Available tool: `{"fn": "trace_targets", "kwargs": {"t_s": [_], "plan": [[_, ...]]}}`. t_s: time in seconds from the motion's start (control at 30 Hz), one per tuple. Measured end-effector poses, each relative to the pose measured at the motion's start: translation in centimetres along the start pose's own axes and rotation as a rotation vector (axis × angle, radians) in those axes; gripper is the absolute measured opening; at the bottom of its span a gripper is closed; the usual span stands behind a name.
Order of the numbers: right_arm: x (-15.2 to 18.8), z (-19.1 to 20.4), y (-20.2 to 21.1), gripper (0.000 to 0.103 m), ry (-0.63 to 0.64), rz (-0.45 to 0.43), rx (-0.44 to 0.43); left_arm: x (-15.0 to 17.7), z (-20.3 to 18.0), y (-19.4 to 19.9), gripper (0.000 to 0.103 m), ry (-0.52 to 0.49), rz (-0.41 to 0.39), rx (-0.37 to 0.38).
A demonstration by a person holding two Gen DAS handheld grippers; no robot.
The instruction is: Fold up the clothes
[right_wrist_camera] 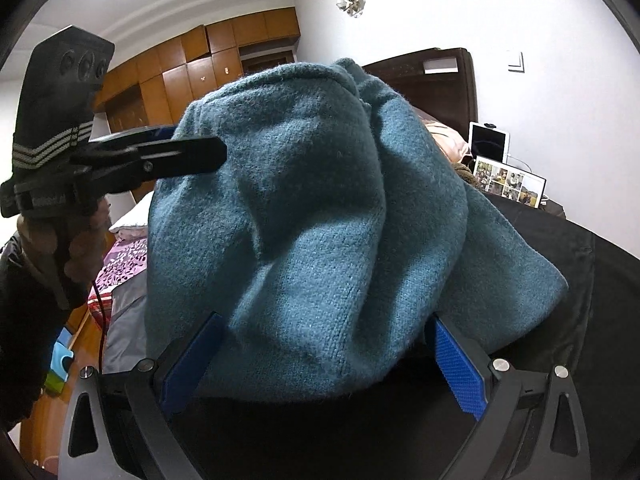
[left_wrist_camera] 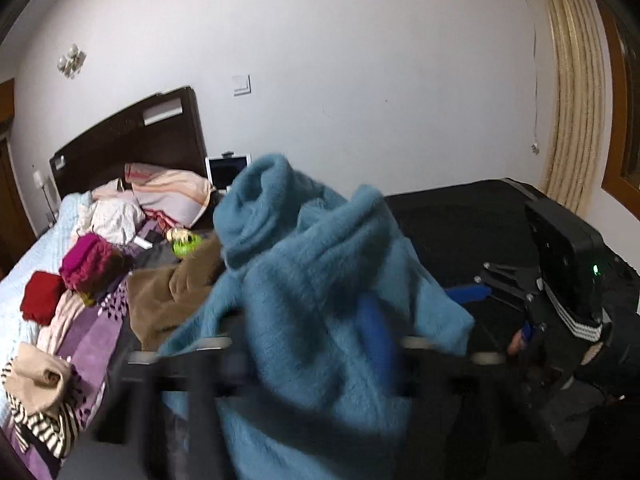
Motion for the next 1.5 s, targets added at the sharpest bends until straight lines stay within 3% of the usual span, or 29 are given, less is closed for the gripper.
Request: {"fn": "trace_targets", "kwargs": {"t_s": [0.1,0.33,0.53,0.7,0.9,1.13,1.33,1.5], "plan": [[0.0,-0.1,0.3,0.102,0.0,-0.005,-0.01,1.4,-0.1,1.5,0.02,0.049,-0.017,0.02],[-1.2,-0.1,3.3,0.102,-0.012,-0.079,-0.034,6.4,0.7,6.9,0.019,0.166,-0.075,-0.008],[-2.5,0.3,4.0,0.102,0.04,-0.085,0.017,10.3,2.4,10.7,0.019,0.281,-0.122,-0.036],[-5.2,0.3,4.1,0.102,0.126,-0.081,0.073,13.8,2.0,11.2,0.019,0.334,-0.108,0.009],[-10.7,2.5,3.8,0.102,0.319,-0.086,0.094,17.3,2.6,12.0,0.019,0.369,-0.098,0.011],[-13.7,6.5,2.1,0.102,0.5,-0.051,-0.004,20.9,7.9,15.2,0.019,0.48,-0.112,-0.098],[-12.4,11.0,3.5,0.102,0.612,-0.039,-0.213,23.6,13.1,17.8,0.019,0.549,-0.141,-0.224],[-11.7,14.6,3.2,0.102,0.725,-0.029,-0.231,24.1,14.3,18.8,0.019,0.545,-0.161,-0.261]]}}
Point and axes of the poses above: each gripper's, at about its wrist camera, not at the fingertips, and y roughly against the way its jaws point, z to its left, x to its underside, the point moved 8 cm from there along -y, roughly the way its jaws point, and after that the axes turned 8 degrees about z, right-handed, at the moved point
